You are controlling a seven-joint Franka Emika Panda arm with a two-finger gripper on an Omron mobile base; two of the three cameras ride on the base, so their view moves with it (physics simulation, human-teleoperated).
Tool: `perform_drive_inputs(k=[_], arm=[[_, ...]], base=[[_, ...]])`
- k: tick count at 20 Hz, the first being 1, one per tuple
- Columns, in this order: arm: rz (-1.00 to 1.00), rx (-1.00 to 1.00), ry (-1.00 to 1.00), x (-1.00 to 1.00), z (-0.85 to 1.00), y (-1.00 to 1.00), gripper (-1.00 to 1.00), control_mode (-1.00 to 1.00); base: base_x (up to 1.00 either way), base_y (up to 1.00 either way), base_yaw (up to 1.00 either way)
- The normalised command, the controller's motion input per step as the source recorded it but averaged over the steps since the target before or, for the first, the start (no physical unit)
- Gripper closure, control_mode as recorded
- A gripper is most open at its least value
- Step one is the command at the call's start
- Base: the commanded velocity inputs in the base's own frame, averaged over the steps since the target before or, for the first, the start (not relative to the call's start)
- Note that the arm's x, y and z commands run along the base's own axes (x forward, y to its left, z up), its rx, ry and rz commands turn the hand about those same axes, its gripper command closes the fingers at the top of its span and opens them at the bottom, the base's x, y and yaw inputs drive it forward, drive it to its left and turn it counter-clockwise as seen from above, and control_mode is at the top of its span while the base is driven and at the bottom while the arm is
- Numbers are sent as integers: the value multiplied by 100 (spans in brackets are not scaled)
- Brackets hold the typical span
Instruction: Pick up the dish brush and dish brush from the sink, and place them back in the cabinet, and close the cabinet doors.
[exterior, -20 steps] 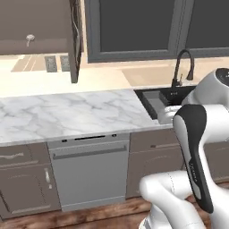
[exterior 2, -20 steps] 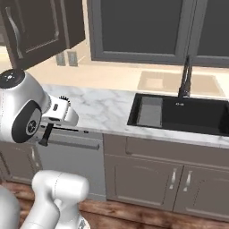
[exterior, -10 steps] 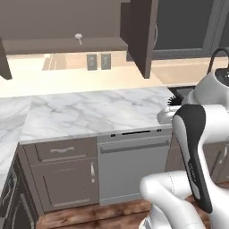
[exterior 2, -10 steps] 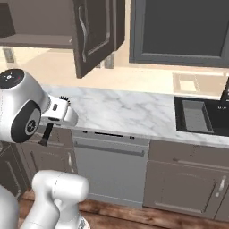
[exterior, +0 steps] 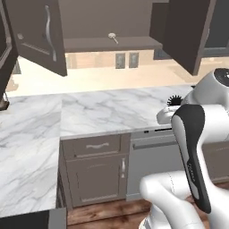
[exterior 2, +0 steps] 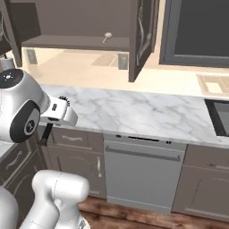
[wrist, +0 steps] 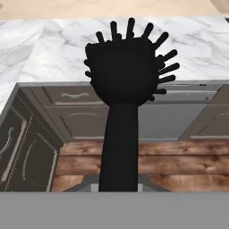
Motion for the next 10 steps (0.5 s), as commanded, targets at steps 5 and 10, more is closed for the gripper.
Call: perform_drive_inputs(k=[5, 10], arm=[[0, 0, 0, 0, 0, 0, 100, 100], [0, 0, 0, 0, 0, 0, 100, 100]], base=[[4, 44, 0], [15, 5, 0]])
